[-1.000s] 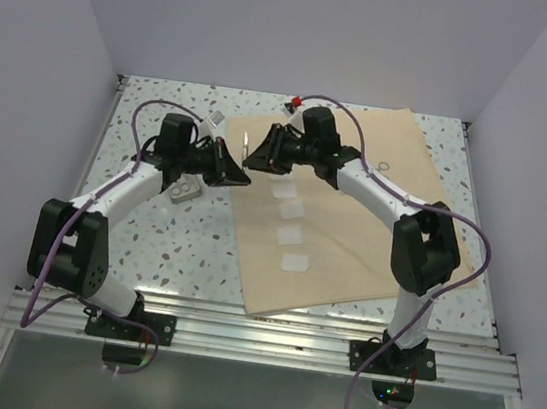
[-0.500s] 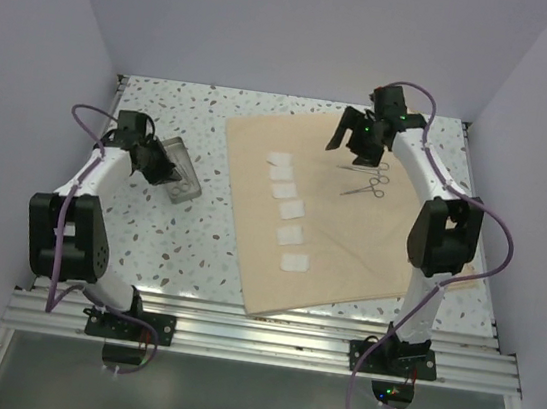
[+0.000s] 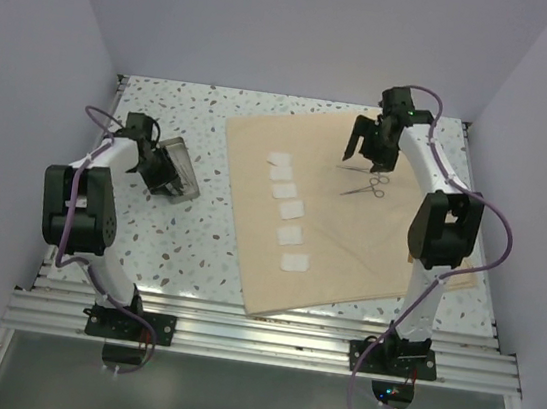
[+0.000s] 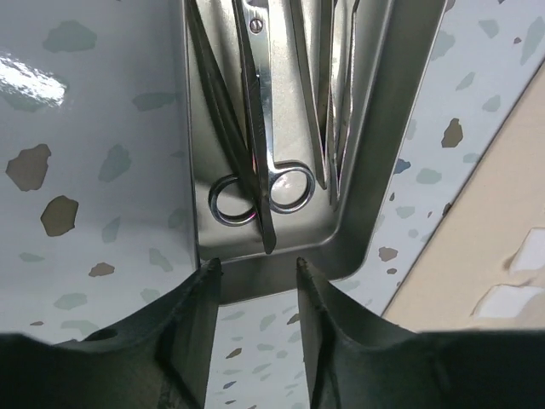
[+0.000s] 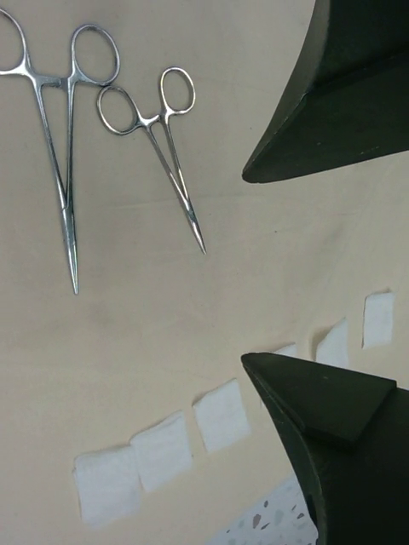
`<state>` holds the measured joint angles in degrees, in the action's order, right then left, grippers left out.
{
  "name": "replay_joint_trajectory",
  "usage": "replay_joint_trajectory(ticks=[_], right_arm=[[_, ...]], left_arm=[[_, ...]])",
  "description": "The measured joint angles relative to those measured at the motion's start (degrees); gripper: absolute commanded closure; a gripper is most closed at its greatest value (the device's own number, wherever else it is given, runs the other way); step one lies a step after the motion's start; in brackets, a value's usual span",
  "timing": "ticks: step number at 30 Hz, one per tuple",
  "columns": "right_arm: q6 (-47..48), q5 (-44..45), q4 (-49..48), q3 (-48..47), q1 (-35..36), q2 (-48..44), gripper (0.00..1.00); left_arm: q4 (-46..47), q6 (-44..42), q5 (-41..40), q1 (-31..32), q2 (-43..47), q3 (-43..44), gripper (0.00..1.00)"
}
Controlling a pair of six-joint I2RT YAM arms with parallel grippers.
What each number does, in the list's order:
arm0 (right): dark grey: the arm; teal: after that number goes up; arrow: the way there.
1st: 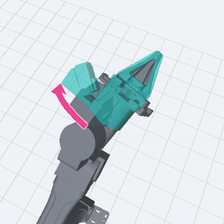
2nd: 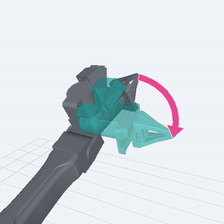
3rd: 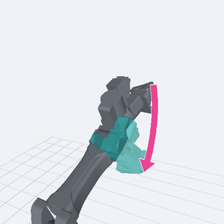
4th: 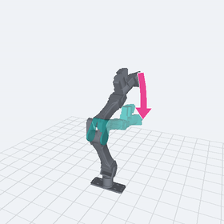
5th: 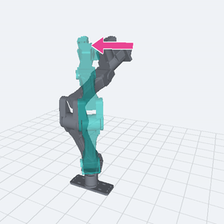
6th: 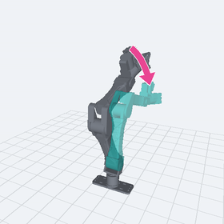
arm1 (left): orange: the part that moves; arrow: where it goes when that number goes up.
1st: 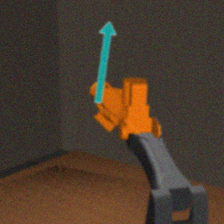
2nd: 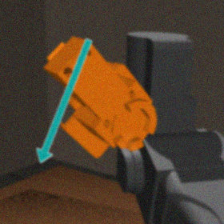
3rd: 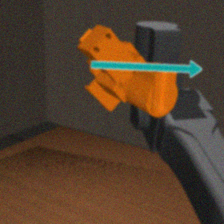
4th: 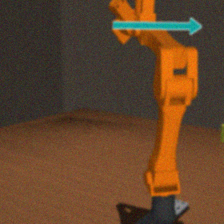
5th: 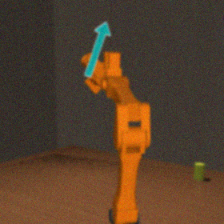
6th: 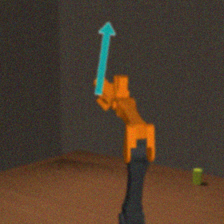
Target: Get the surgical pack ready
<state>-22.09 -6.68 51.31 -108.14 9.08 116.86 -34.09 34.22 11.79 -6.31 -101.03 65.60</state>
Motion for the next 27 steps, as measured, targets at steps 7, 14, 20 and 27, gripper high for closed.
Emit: replay_joint_trajectory(ticks=[7, 14, 20, 27], right_arm=[[-9.0, 7.3, 4.0, -0.9, -0.5, 4.8, 0.40], [-30.5, 10.9, 3.8, 6.4, -0.5, 4.3, 0.46], [-38.4, 15.4, 5.0, 5.2, -0.3, 5.9, 0.50], [-41.1, 17.9, 5.1, 3.8, -0.3, 10.1, 0.55]], left_arm=[[-1.4, -1.0, -0.3, 0.0, 1.0, 1.8, 0.45], [-1.7, -1.1, 0.2, 0.6, 5.3, 1.8, 0.45], [-1.6, -1.1, 0.5, 4.5, 7.6, 1.8, 0.46], [-1.5, -1.2, 1.0, 8.0, 9.7, 1.8, 0.46]])
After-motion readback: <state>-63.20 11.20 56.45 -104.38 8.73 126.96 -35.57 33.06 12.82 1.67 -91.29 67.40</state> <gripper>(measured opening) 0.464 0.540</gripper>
